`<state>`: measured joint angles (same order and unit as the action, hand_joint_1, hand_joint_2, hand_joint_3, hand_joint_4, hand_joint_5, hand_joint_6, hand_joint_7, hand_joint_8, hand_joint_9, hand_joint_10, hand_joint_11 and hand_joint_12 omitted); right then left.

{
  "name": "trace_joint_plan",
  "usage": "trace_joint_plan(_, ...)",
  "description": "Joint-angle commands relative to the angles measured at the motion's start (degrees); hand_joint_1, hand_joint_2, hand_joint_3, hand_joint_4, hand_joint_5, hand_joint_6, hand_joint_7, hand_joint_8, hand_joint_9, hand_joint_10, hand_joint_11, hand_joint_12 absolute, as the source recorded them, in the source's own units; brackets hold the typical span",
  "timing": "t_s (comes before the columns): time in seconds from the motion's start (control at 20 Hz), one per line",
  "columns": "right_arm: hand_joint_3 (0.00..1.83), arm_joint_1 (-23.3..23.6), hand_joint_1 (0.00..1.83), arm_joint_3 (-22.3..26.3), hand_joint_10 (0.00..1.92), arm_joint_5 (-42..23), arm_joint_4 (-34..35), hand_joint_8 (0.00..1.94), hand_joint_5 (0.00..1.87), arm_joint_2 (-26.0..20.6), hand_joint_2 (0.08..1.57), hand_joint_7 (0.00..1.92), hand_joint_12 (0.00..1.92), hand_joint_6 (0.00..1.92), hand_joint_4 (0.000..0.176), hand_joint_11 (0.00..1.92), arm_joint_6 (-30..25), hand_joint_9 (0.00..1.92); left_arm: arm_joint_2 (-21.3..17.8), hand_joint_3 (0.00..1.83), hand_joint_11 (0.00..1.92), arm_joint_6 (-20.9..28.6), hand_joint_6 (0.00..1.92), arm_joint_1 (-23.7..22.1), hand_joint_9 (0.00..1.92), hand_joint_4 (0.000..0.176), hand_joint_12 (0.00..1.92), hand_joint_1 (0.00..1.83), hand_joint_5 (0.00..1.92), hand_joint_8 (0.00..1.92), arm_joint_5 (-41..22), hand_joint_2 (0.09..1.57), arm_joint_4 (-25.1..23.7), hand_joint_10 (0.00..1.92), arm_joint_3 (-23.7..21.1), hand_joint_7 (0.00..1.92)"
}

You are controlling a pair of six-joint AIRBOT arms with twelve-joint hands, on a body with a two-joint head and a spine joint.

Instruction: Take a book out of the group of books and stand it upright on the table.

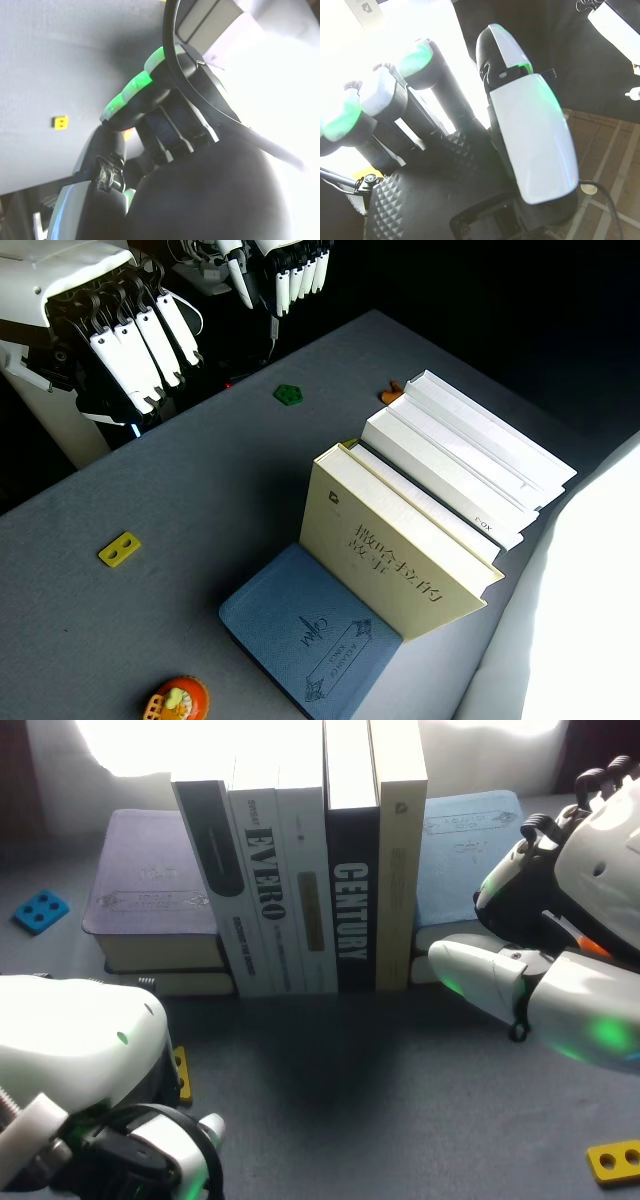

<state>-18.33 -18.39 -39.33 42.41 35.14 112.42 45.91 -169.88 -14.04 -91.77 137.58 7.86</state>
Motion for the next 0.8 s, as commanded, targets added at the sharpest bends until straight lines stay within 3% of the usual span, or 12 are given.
trace_joint_plan(0.0,0.25,0.87,0.19,0.38,0.18,-5.04,-2.78,0.11,0.07,-0.18,1.12,0.11,0.36,0.25,0.0,0.0,0.02,0.02,0.01,0.13,0.07,-0.33,0.06,-0.37,0.32,0.002,0.74,0.45,0.29,0.05,0.65,1.27,-4.34,0.1,0.08,0.3)
trace_joint_plan(0.05,0.05,0.87,0.17,0.44,0.1,-5.04,-2.78,0.01,0.13,-0.18,1.23,0.15,0.34,0.13,0.0,0.0,0.11,0.06,0.01,0.01,0.07,-0.33,0.01,-0.37,0.37,0.002,0.76,0.46,0.33,0.01,0.65,1.33,-4.34,0.02,0.08,0.34)
trace_joint_plan(0.1,0.01,0.87,0.16,0.48,0.06,-5.06,-2.78,0.0,0.16,-0.18,1.24,0.15,0.32,0.07,0.0,0.0,0.21,0.08,0.01,0.0,0.07,-0.33,0.01,-0.37,0.38,0.003,0.75,0.46,0.34,0.0,0.65,1.33,-4.34,0.01,0.1,0.34)
trace_joint_plan(0.2,0.01,0.87,0.14,0.55,0.04,-5.86,-2.78,0.0,0.15,-0.18,1.25,0.13,0.26,0.05,0.0,0.0,0.29,0.07,0.01,0.01,0.06,-0.33,0.0,-0.37,0.36,0.011,0.75,0.41,0.31,0.0,0.66,1.34,-4.34,0.0,0.07,0.32)
trace_joint_plan(0.35,0.0,0.85,0.14,0.54,0.03,-9.34,-2.76,0.0,0.17,0.2,1.23,0.13,0.27,0.03,0.0,0.0,0.36,0.07,0.01,0.0,0.06,-0.33,0.0,-0.34,0.36,0.002,0.75,0.43,0.31,0.0,0.66,1.34,-4.33,0.0,0.03,0.33)
trace_joint_plan(0.45,0.0,0.81,0.14,0.51,0.03,-14.95,-0.7,0.0,0.17,2.26,1.23,0.14,0.24,0.03,0.0,0.0,3.16,0.08,0.01,0.0,0.04,-0.33,0.01,-0.36,0.36,0.0,0.75,0.45,0.33,0.0,0.67,1.34,-4.33,0.0,0.05,0.33)
trace_joint_plan(0.6,0.0,0.65,0.08,0.12,0.0,-19.91,0.84,0.0,0.19,5.37,1.24,0.1,0.01,0.02,0.0,0.0,5.65,0.04,0.03,0.0,0.04,-0.42,0.0,-0.45,0.36,0.0,0.76,0.49,0.31,0.01,0.85,1.33,-4.33,0.01,-0.01,0.33)
trace_joint_plan(0.75,0.0,0.33,0.06,-2.11,0.0,-23.26,0.84,0.0,0.22,9.63,1.25,0.07,0.0,0.03,0.014,0.0,6.74,0.0,0.01,0.0,0.04,-0.98,0.01,-0.38,0.37,0.0,0.76,0.48,0.31,0.0,0.73,1.33,-4.33,0.01,0.03,0.33)
